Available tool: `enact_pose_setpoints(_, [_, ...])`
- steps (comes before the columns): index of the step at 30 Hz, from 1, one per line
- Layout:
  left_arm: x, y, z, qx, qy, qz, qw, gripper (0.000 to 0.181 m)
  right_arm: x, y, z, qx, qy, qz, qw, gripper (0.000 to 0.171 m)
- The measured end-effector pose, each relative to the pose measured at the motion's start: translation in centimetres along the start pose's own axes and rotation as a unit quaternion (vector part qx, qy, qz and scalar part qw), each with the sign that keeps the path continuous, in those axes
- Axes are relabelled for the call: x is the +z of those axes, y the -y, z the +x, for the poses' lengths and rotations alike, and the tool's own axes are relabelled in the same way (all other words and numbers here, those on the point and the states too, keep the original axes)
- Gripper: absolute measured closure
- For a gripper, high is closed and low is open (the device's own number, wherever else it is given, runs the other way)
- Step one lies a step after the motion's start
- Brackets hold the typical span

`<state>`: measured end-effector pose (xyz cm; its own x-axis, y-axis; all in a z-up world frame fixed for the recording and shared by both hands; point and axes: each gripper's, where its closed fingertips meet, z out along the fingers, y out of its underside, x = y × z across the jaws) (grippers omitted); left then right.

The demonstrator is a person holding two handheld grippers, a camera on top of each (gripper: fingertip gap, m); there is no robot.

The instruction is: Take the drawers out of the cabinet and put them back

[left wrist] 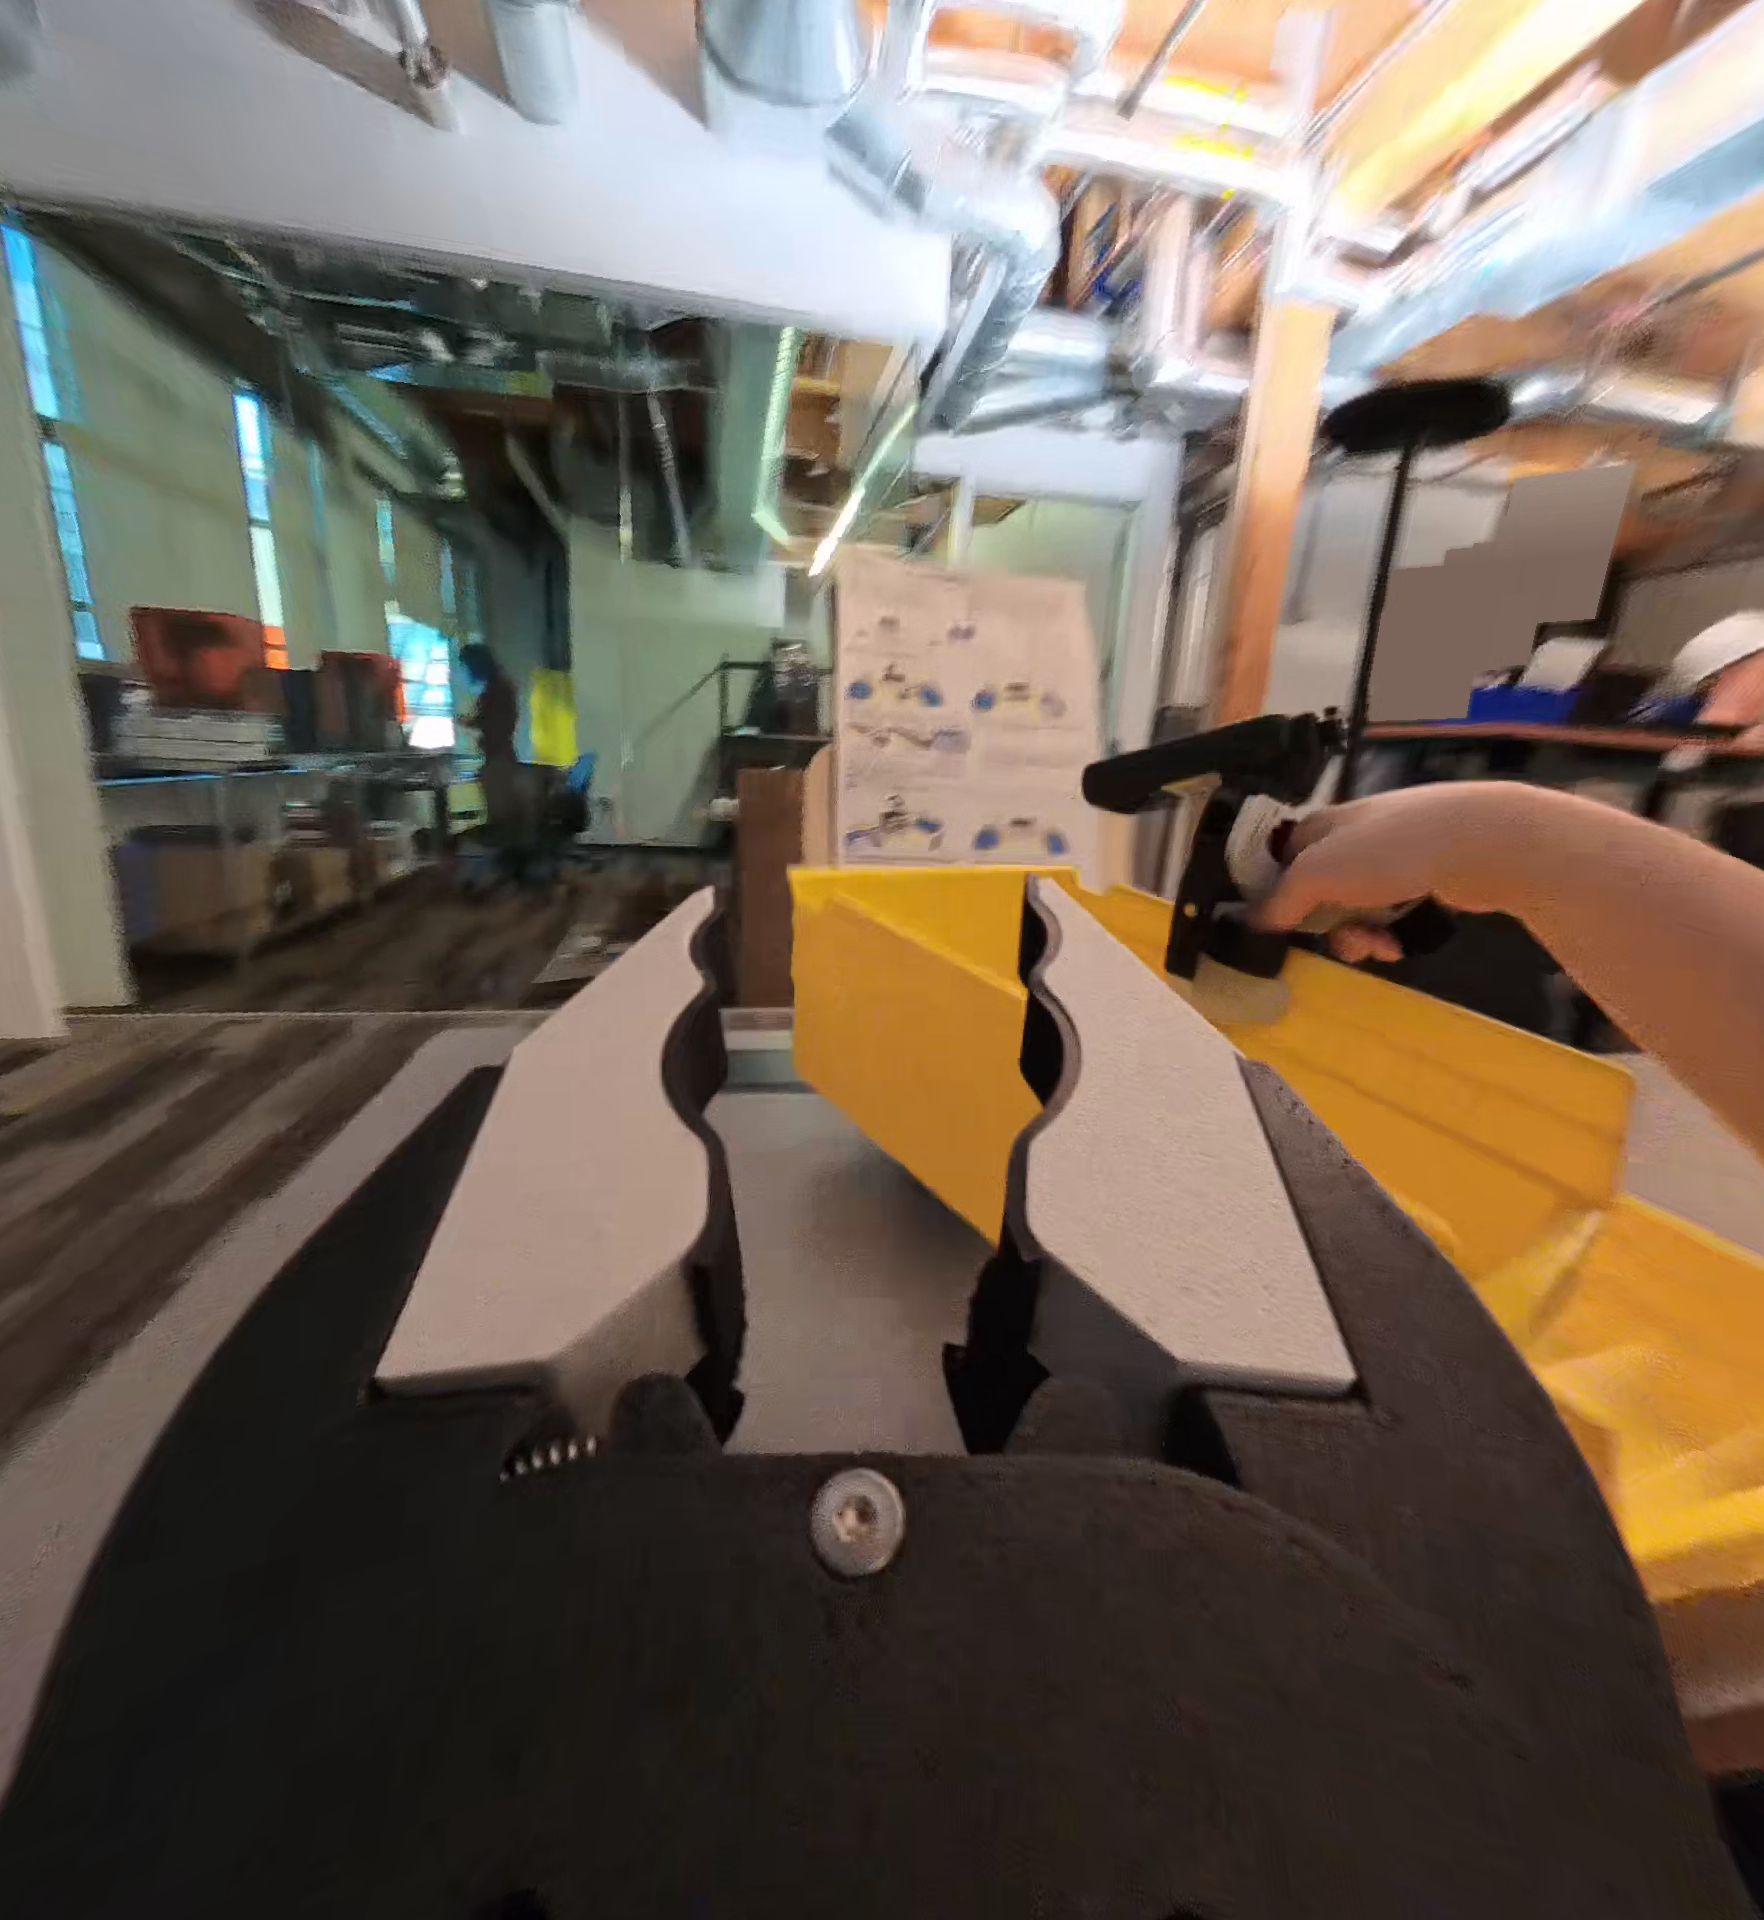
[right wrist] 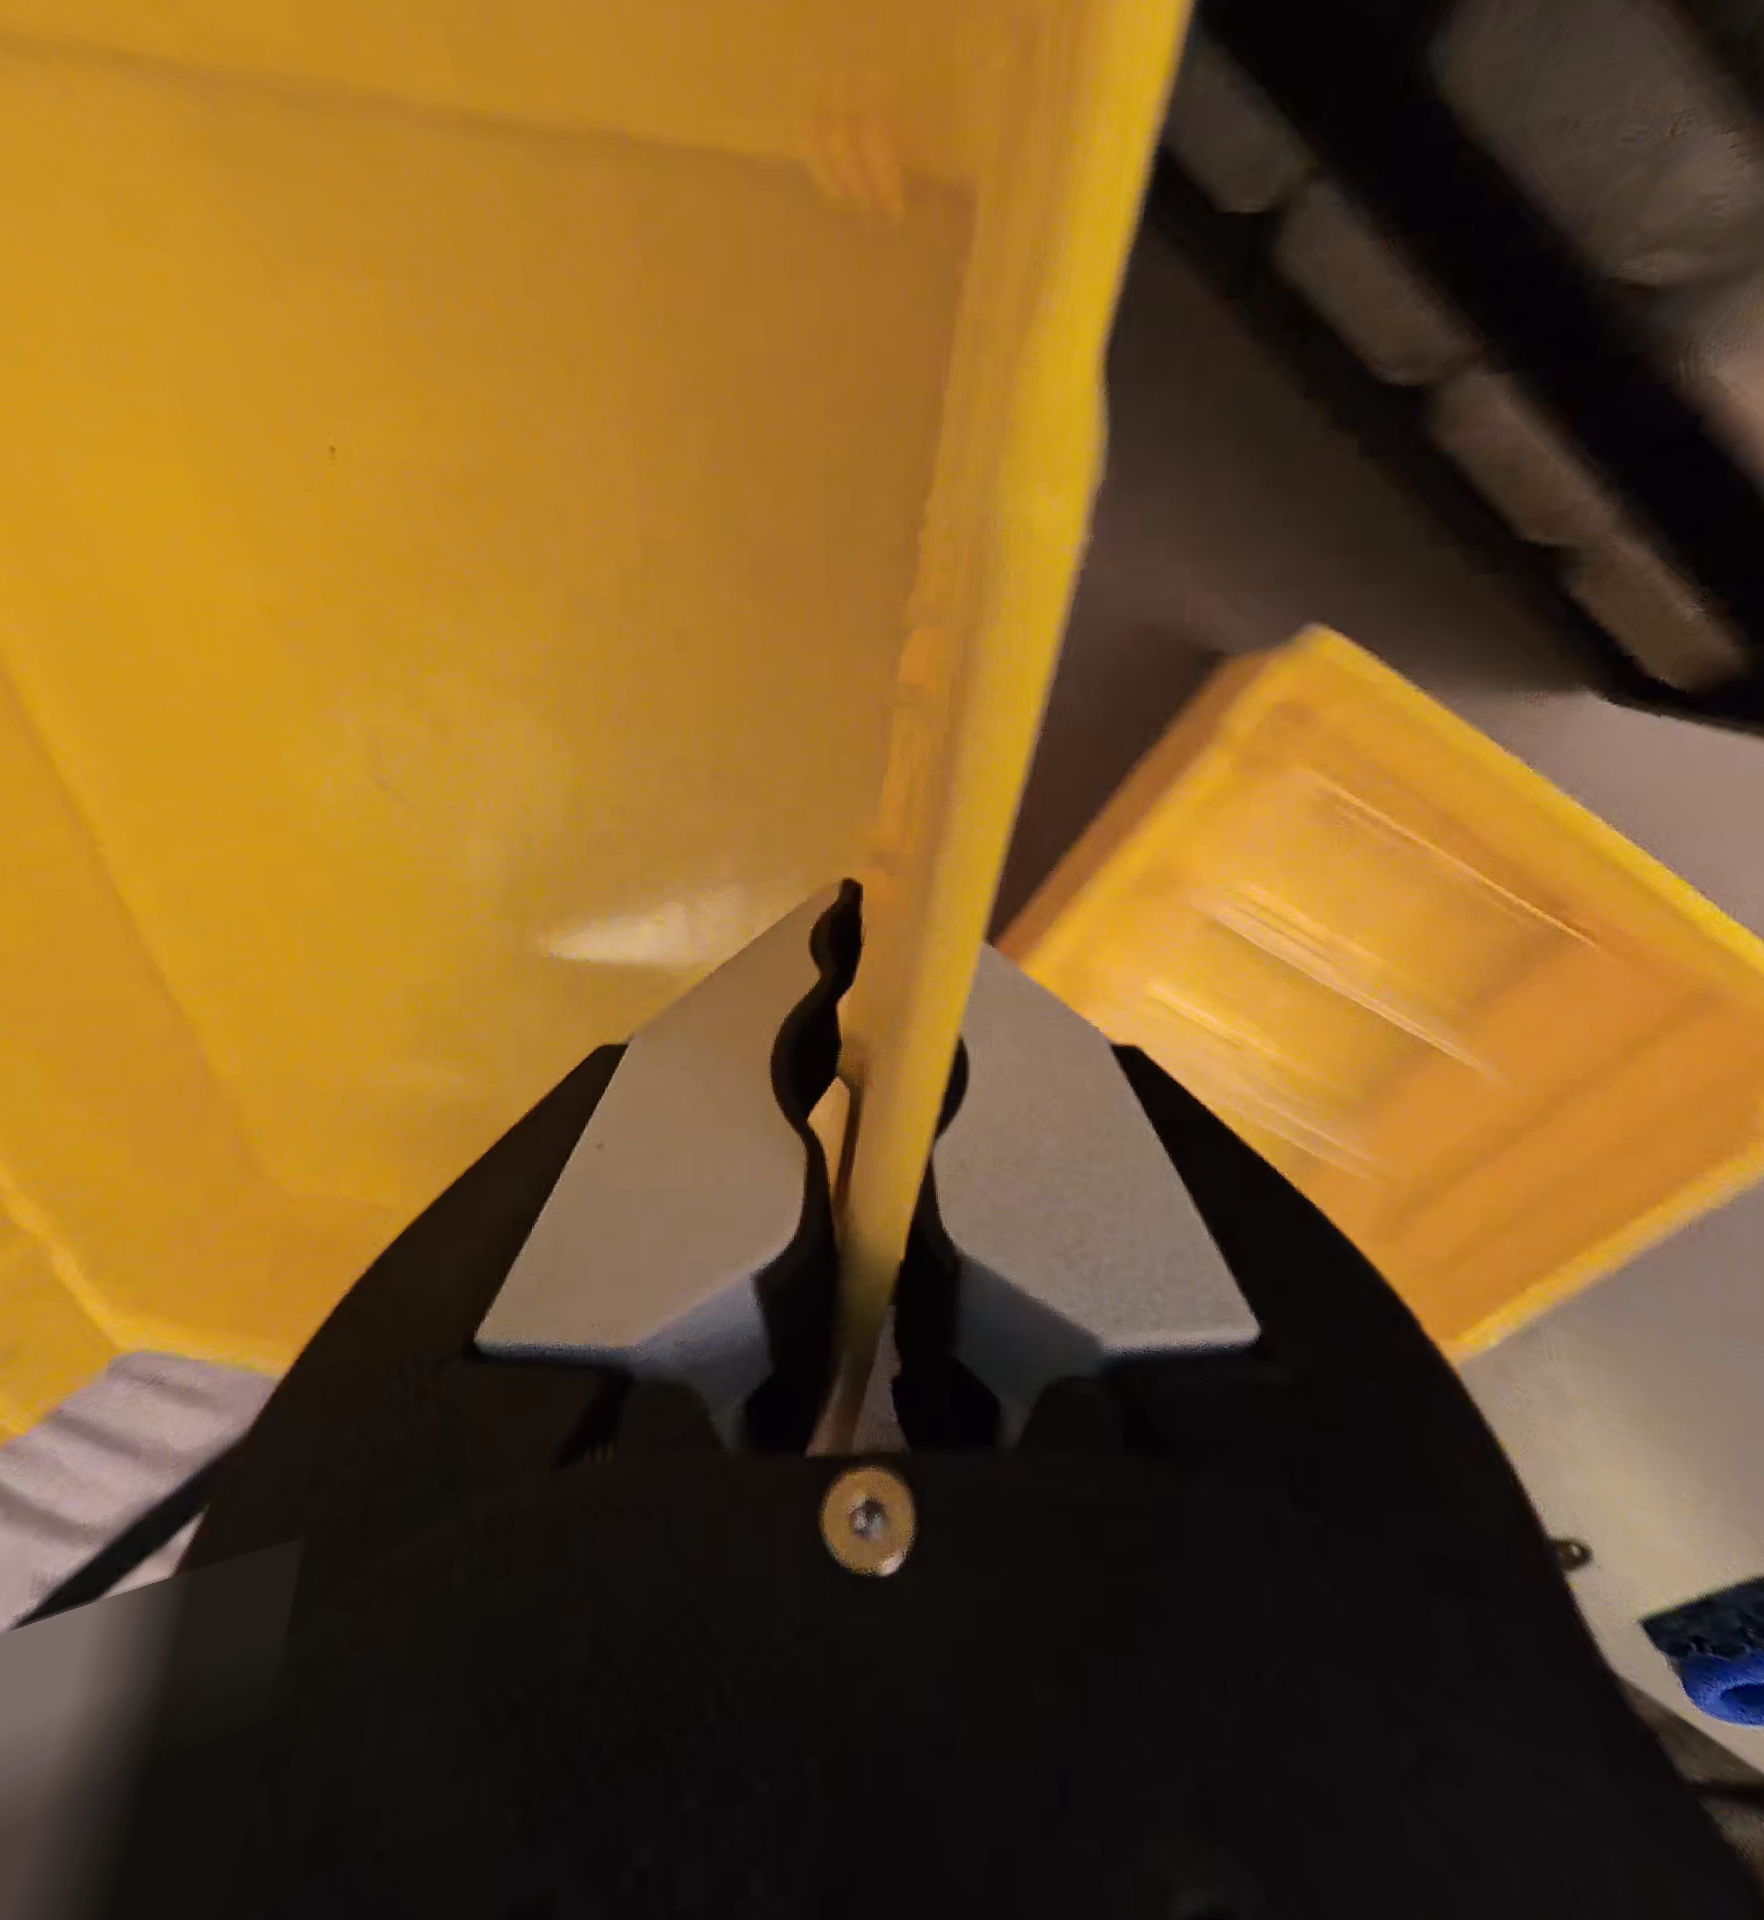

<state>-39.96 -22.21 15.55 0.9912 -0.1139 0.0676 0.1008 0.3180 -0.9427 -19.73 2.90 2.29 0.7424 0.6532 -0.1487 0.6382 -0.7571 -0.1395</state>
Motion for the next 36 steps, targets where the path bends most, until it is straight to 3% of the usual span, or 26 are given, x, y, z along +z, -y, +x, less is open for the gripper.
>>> enact_pose_setpoints(2, [0.9, -1.4, 1.5, -0.037, -0.043, -0.034, 0.998, 0.118, -4.3, -2.1, 4.2, 0.033, -0.01, 0.028, 0.999, 0.169])
enact_pose_setpoints(4, [2.9, -5.5, 3.7, -0.082, -0.095, -0.118, 0.985, 0.104, -7.9, -5.5, 9.5, 0.086, -0.026, 0.054, 0.994, 0.169])
enact_pose_setpoints(6, [4.8, -10.8, 7.3, -0.138, -0.162, -0.22, 0.952, 0.096, -10.4, -10.0, 15.3, 0.15, -0.044, 0.072, 0.985, 0.169])
enact_pose_setpoints(8, [6.2, -15.4, 11.6, -0.184, -0.221, -0.291, 0.913, 0.108, -11.7, -15.5, 20.8, 0.212, -0.056, 0.077, 0.973, 0.168])
enact_pose_setpoints(11, [8.2, -21.1, 16.5, -0.171, -0.252, -0.369, 0.878, 0.112, -11.9, -24.6, 27.6, 0.302, -0.059, 0.062, 0.949, 0.168])
enact_pose_setpoints(14, [10.3, -25.8, 19.6, -0.109, -0.262, -0.452, 0.846, 0.099, -11.1, -32.3, 32.8, 0.37, -0.056, 0.054, 0.926, 0.169])
enact_pose_setpoints(19, [12.4, -29.6, 23.4, -0.076, -0.285, -0.547, 0.783, 0.094, -7.4, -40.2, 38.0, 0.417, -0.053, 0.031, 0.907, 0.167])
enact_pose_setpoints(22, [11.9, -31.9, 23.7, 0.018, -0.277, -0.6, 0.75, 0.098, -4.3, -42.0, 39.4, 0.428, -0.04, 0.009, 0.903, 0.167])
enact_pose_setpoints(24, [11.9, -32.0, 24.3, 0.035, -0.28, -0.607, 0.743, 0.103, -2.3, -41.8, 40.1, 0.43, -0.027, -0.003, 0.903, 0.167])
enact_pose_setpoints(28, [11.8, -32.3, 23.8, 0.063, -0.274, -0.637, 0.717, 0.109, 1.0, -39.0, 41.7, 0.419, -0.02, -0.012, 0.908, 0.168])
enact_pose_setpoints(30, [11.5, -32.5, 23.7, 0.045, -0.281, -0.666, 0.69, 0.111, 2.5, -37.2, 42.4, 0.413, -0.021, -0.017, 0.91, 0.169])
enact_pose_setpoints(32, [11.1, -32.4, 23.5, 0.012, -0.289, -0.695, 0.658, 0.125, 3.9, -35.4, 43.2, 0.395, -0.031, -0.02, 0.918, 0.168])
enact_pose_setpoints(33, [11.0, -32.2, 23.3, 0.0, -0.298, -0.704, 0.644, 0.145, 4.6, -34.6, 43.6, 0.387, -0.036, -0.021, 0.921, 0.168])
enact_pose_setpoints(34, [11.2, -32.1, 22.5, 0.003, -0.293, -0.712, 0.639, 0.162, 5.1, -33.9, 43.9, 0.381, -0.041, -0.025, 0.923, 0.168])
enact_pose_setpoints(36, [12.1, -32.2, 19.7, 0.04, -0.262, -0.719, 0.643, 0.169, 6.2, -32.4, 44.2, 0.391, -0.028, -0.019, 0.92, 0.168])
